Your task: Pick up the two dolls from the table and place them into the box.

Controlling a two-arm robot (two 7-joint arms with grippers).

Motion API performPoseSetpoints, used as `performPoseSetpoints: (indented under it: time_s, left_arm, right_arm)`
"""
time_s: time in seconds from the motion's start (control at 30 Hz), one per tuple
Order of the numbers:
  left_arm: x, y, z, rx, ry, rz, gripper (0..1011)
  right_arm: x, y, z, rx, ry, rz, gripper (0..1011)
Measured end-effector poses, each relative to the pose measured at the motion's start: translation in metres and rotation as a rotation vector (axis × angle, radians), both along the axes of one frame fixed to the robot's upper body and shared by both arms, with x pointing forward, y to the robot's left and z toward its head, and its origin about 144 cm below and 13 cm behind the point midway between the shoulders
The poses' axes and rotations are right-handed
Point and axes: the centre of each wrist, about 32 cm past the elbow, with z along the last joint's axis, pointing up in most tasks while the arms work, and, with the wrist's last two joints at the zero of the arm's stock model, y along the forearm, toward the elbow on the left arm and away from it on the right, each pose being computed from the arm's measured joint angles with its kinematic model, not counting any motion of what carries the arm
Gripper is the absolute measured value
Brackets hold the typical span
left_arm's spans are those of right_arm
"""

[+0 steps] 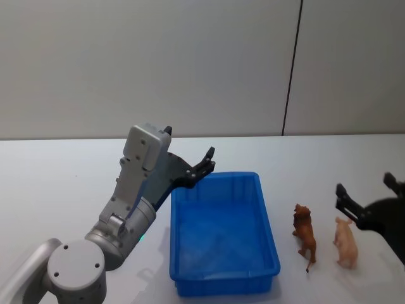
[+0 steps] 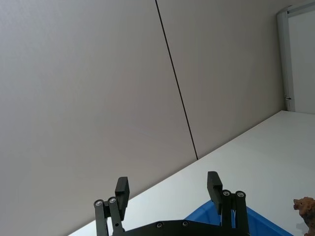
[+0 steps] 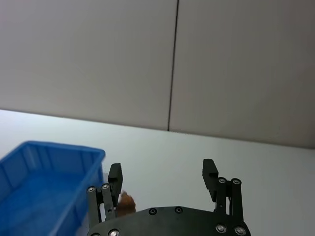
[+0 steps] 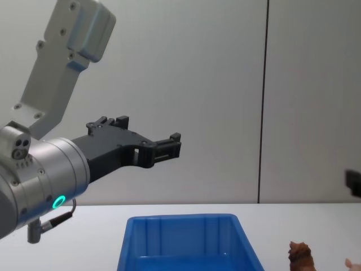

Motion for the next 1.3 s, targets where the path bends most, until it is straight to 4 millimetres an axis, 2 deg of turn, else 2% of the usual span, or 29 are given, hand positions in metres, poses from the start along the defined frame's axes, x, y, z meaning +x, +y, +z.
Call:
performPoseSetpoints:
  time_s: [0.23, 0.5, 1.3]
  left_arm:
    - [0.000, 0.000, 0.000, 0.000, 0.000, 0.000, 1003]
    - [0.000, 0.000, 0.000, 0.000, 0.000, 0.000, 1003]
    - [0.000, 0.000, 0.000, 0.000, 0.000, 0.000, 1003]
  right_arm:
    - [-0.022, -0.003, -0.006, -0.040, 0.091, -0.080, 1001]
    - [-0.028, -0.002, -0.012, -0.087, 0.185, -0.112, 1001]
    - [0.017, 0.019, -0.045, -0.129, 0.343, -0.086, 1001]
